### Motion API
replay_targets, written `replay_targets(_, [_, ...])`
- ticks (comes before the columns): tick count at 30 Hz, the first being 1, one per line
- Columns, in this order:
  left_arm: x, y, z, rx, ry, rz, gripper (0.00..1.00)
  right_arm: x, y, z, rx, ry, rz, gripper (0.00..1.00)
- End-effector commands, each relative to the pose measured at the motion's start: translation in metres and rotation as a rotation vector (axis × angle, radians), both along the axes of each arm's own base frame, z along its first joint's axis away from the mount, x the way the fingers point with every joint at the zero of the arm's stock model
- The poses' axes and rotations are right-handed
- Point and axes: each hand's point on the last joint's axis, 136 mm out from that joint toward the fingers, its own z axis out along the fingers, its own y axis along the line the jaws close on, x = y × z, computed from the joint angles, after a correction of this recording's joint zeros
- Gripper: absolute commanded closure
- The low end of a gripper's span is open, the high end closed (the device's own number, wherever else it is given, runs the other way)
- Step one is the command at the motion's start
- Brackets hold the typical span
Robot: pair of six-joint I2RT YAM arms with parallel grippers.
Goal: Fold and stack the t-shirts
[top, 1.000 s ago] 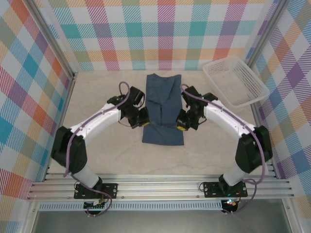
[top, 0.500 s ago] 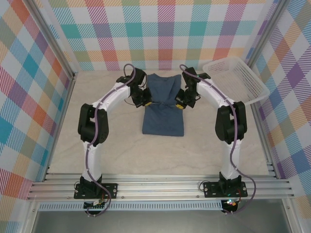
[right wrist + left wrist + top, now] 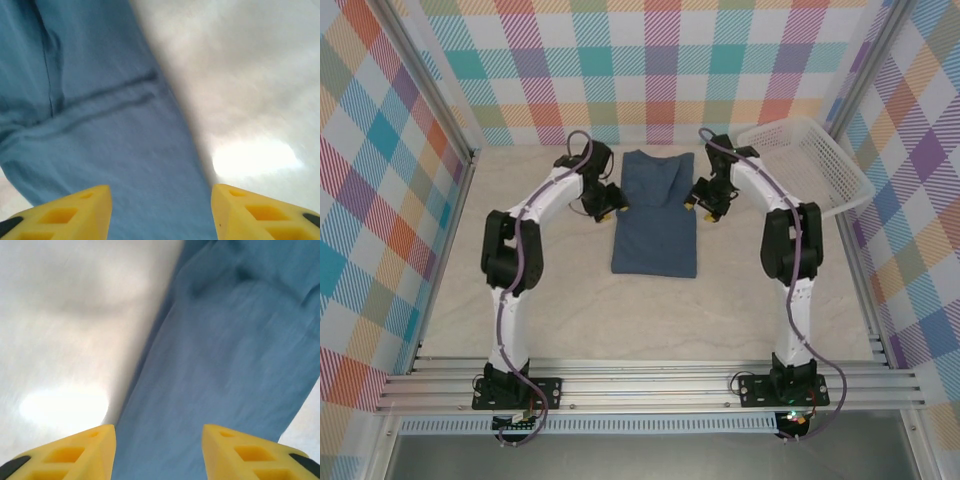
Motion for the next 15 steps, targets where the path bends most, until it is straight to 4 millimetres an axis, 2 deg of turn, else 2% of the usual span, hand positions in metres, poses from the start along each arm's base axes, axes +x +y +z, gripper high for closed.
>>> replay_targets(1, [-0.042, -0.008, -0.003, -0.127, 0.050, 0.078, 0.53, -0.046, 0.012, 0.007, 0.065, 0.004, 0.000, 0.48])
replay_targets(2, [-0.054, -0.011, -0.010, -0.154, 0.076, 0.098, 0.53, -0.063, 0.016, 0.001, 0.084, 0.030, -0.001, 0.48])
replay_targets(4, [-0.065, -0.019, -0.023, -0.214, 0.101, 0.138, 0.53, -0.087, 0.022, -0.009, 0.134, 0.061, -0.020, 0.48])
replay_targets(7, [-0.066, -0.030, -0.037, -0.295, 0.121, 0.206, 0.53, -0.108, 0.027, -0.025, 0.212, 0.108, -0.072, 0.47])
replay_targets(10, [-0.067, -0.039, -0.047, -0.309, 0.144, 0.221, 0.53, -0.118, 0.030, -0.045, 0.237, 0.169, -0.091, 0.48])
replay_targets(15, [-0.070, -0.041, -0.065, -0.267, 0.178, 0.207, 0.59, -0.117, 0.035, -0.066, 0.250, 0.212, -0.109, 0.51])
